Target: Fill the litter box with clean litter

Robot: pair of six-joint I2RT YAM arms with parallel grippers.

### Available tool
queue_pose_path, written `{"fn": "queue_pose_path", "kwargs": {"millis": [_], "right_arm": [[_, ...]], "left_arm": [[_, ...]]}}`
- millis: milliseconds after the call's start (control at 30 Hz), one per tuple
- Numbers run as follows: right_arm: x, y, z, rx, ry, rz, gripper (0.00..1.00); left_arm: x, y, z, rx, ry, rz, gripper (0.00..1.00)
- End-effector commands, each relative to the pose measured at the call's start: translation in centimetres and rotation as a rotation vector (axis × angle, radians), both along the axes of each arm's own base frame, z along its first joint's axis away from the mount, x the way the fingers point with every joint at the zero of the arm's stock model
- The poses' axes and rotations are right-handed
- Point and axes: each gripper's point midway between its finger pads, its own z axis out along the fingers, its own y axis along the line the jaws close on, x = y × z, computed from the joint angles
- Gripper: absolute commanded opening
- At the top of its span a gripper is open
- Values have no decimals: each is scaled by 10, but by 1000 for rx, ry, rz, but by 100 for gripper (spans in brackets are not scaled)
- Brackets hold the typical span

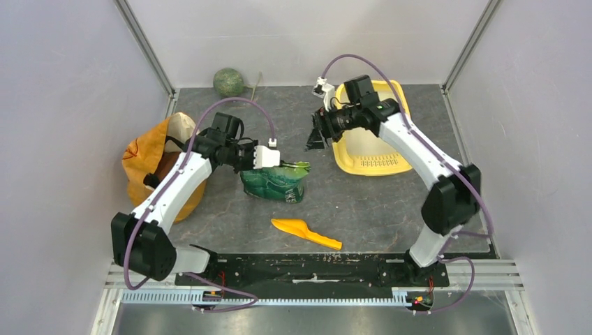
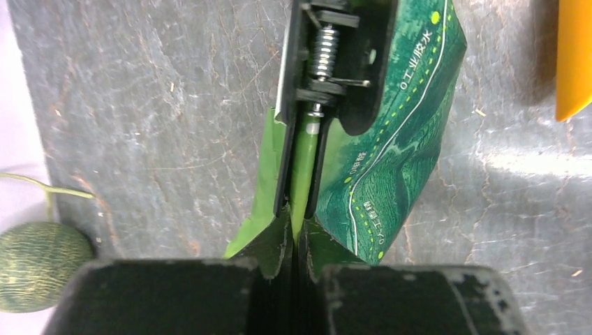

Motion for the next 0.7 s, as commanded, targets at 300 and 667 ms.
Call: {"fn": "queue_pose_path", "kwargs": {"millis": [300,667], "right_arm": [[-50,43,72,223,-750,232,75],[-60,73,37,221,-824,255,78]], "left_arm": [[-4,-33,50,-217,140,36,2],[-5,-33,50,-226,147,40,2]]}}
